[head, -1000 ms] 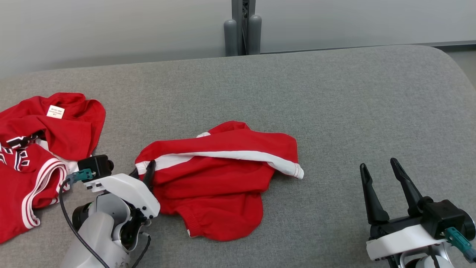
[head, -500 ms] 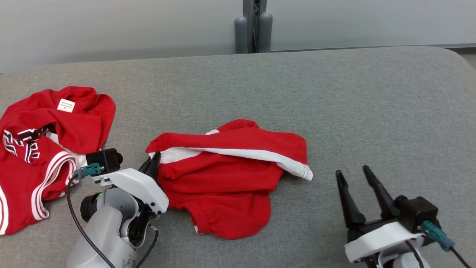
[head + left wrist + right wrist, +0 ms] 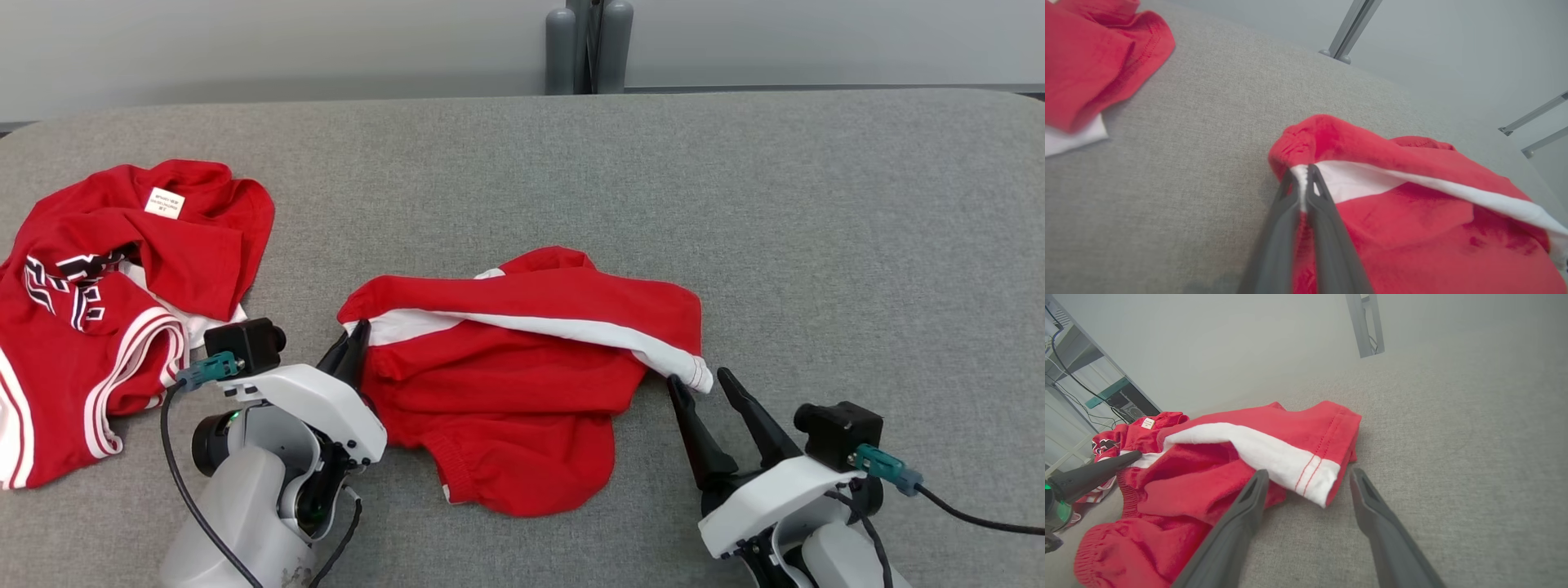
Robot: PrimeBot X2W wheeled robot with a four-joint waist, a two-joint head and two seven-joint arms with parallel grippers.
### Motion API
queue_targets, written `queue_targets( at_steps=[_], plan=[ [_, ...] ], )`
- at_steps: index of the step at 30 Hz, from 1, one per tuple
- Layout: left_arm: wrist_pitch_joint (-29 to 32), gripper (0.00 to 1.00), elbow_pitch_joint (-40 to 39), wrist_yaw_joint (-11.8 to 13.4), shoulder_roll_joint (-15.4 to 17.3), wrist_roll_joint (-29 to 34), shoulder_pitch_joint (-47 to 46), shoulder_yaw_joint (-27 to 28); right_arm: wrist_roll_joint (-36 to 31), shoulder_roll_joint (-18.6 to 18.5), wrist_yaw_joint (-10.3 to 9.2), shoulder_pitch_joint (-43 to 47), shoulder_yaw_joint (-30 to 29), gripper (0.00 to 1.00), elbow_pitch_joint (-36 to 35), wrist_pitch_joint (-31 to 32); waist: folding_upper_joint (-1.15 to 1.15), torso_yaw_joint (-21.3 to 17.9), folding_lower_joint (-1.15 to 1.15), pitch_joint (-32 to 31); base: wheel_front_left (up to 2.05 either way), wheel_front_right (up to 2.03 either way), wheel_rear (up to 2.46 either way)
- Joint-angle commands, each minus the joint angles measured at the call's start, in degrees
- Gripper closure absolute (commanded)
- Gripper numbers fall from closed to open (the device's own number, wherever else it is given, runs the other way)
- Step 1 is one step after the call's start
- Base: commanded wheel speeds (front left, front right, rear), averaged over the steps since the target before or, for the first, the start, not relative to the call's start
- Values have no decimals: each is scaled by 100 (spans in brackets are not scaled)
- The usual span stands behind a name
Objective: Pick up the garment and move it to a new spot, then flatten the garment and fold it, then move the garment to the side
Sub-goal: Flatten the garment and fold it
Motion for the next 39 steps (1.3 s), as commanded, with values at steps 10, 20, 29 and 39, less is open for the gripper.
queue_targets(
  at_steps=[10,20,29,39],
  plan=[
    [-56,100,-100,60,68,24,-52,-42,638,-129,1,-384,409,54,150,-14,0,8,0,57,0,0,0],
    [-277,100,-281,-16,87,-73,-18,-33,533,-277,1,-506,342,100,-262,-14,0,-18,0,4,0,0,0],
    [-540,100,-734,-170,86,-321,-97,-3,431,-620,1,-744,270,100,-723,-15,0,-66,0,-195,0,0,0],
    [-63,100,-1237,-242,417,-530,-1168,-117,649,-1203,1,-2112,429,100,-579,93,0,-326,0,-242,0,0,0]
  ],
)
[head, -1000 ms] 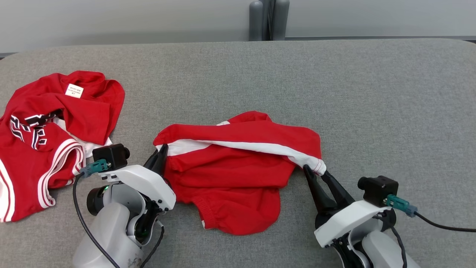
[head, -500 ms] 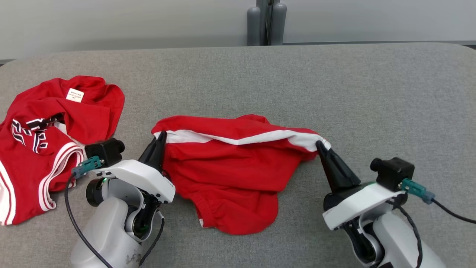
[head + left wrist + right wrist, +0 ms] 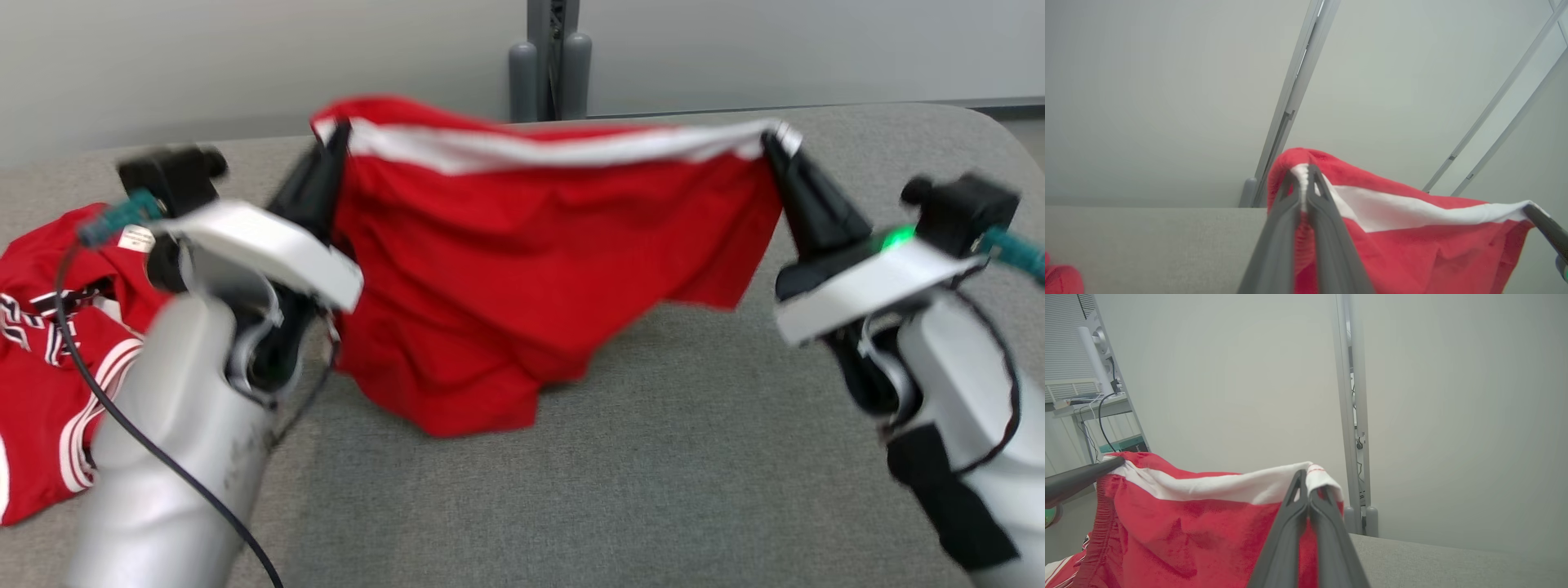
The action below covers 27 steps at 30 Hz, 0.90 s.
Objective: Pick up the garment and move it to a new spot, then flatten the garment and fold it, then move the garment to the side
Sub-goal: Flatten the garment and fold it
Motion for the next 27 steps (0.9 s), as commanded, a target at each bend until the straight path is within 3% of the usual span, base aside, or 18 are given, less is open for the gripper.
queue_targets(
  at_steps=[1,6,11,17,21,27],
  plan=[
    [37,100,-6,-34,81,9,-309,11,74,-37,1,-267,4,100,69,26,0,-87,0,74,0,0,0],
    [12,100,211,-48,104,-64,-1413,71,169,-32,1,-1390,29,100,551,41,0,-298,0,328,0,0,0],
    [-417,100,605,-40,83,73,-2434,39,85,14,1,-2460,-66,100,1097,-45,0,-494,0,613,0,0,0],
    [-1122,100,963,-39,83,310,-3336,-119,-335,87,1,-3356,-680,100,1182,-104,0,-764,0,977,0,0,0],
    [-1366,100,1034,-39,93,196,-3310,-324,-600,240,1,-3093,-1010,100,759,-97,0,-890,0,1178,0,0,0],
    [-1487,100,901,-39,283,-85,-2597,-912,-641,338,1,-1958,-726,100,231,-99,0,-950,0,1315,0,0,0]
  ],
)
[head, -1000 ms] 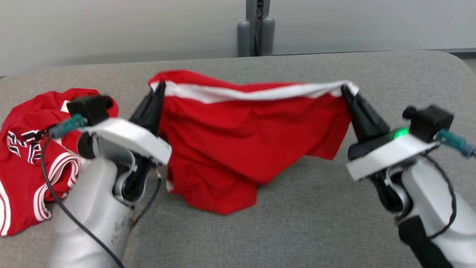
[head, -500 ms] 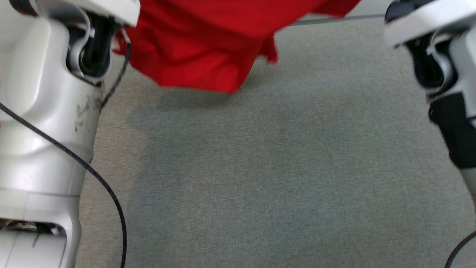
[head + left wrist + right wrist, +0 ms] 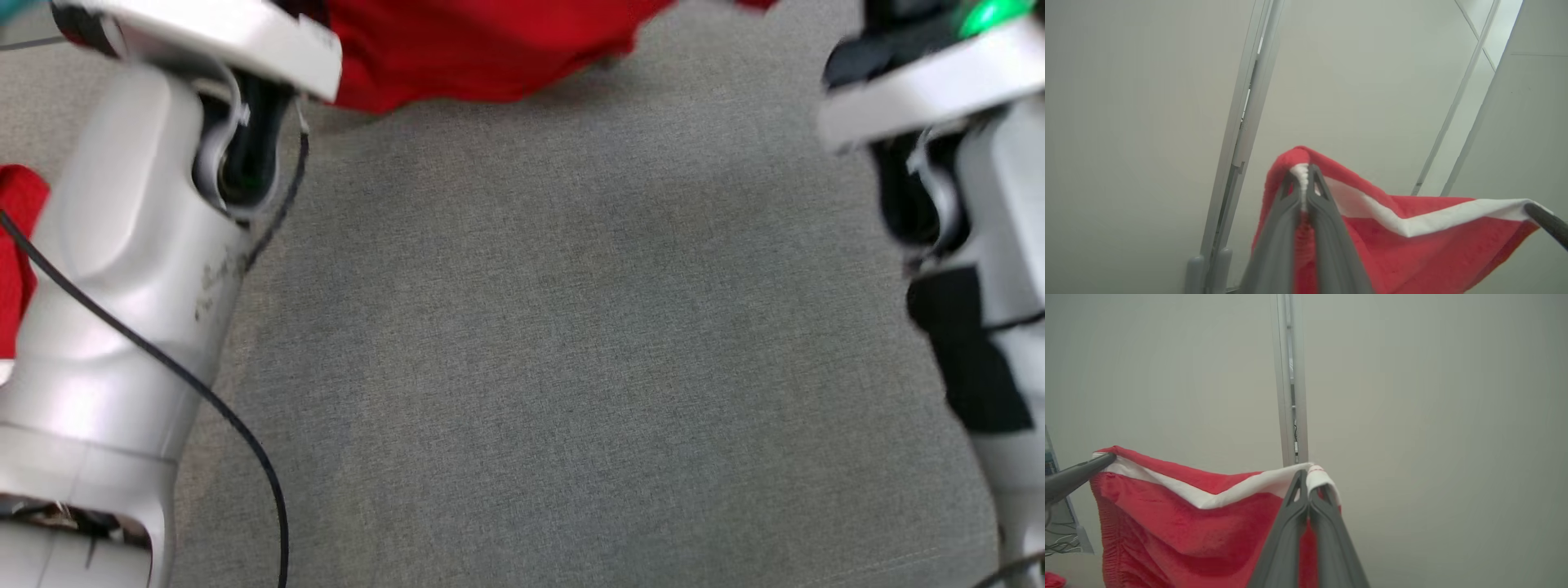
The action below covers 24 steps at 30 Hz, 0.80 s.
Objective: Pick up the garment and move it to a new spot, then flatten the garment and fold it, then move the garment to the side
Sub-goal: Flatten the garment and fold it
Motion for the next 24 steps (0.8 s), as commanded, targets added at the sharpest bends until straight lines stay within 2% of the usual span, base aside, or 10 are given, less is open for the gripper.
queue_targets(
  at_steps=[1,7,11,17,24],
  plan=[
    [-41,100,-148,-4,100,-120,213,-121,63,-6,1,329,89,100,-139,-12,0,-5,0,17,0,0,0],
    [-48,100,-938,-5,303,-363,1177,-148,205,-23,1,1375,245,100,-651,-12,0,87,0,-46,0,0,0],
    [-50,100,-1732,-5,347,-364,2133,133,272,-81,1,2190,271,100,-1092,-13,0,219,0,-184,0,0,0],
    [-50,100,-2706,-5,307,-56,3662,402,164,-191,1,3331,113,100,-1749,-14,0,417,0,-383,0,0,0],
    [-51,100,-3228,-5,276,313,5025,561,66,-222,1,4556,-176,100,-2335,-14,0,551,0,-762,0,0,0]
  ],
)
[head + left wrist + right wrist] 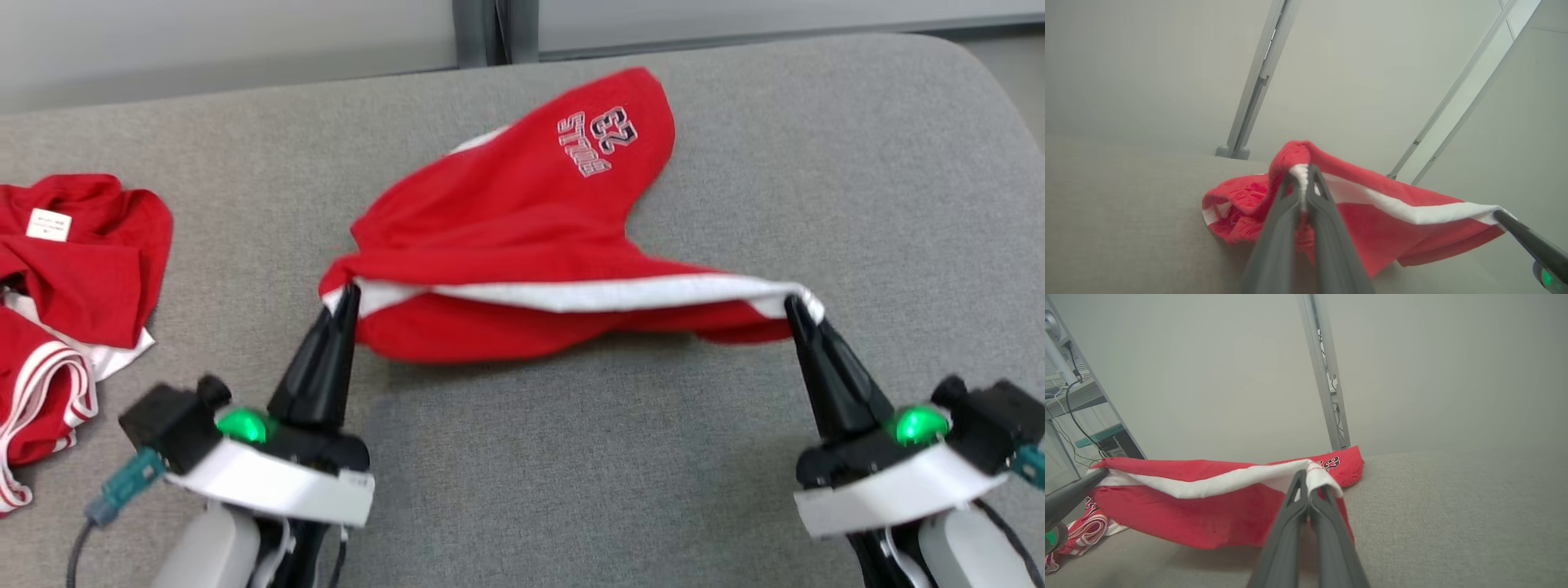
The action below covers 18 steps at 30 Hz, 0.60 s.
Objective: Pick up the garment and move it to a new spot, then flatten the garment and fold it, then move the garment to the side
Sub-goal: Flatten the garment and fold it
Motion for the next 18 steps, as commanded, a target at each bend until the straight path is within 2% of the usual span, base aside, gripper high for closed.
queue_targets(
  at_steps=[1,9,18],
  plan=[
    [-29,100,-52,-5,-15,43,126,35,-30,-52,1,143,-45,100,-61,-12,0,47,0,-152,0,0,0],
    [-29,100,-449,-5,-211,215,1385,79,-27,-229,1,1442,-199,100,-741,-1,0,19,0,-732,0,0,0],
    [-29,100,-1054,-6,-164,168,2257,185,-48,-293,1,2451,-430,100,-1616,356,0,20,0,-830,0,0,0]
  ],
)
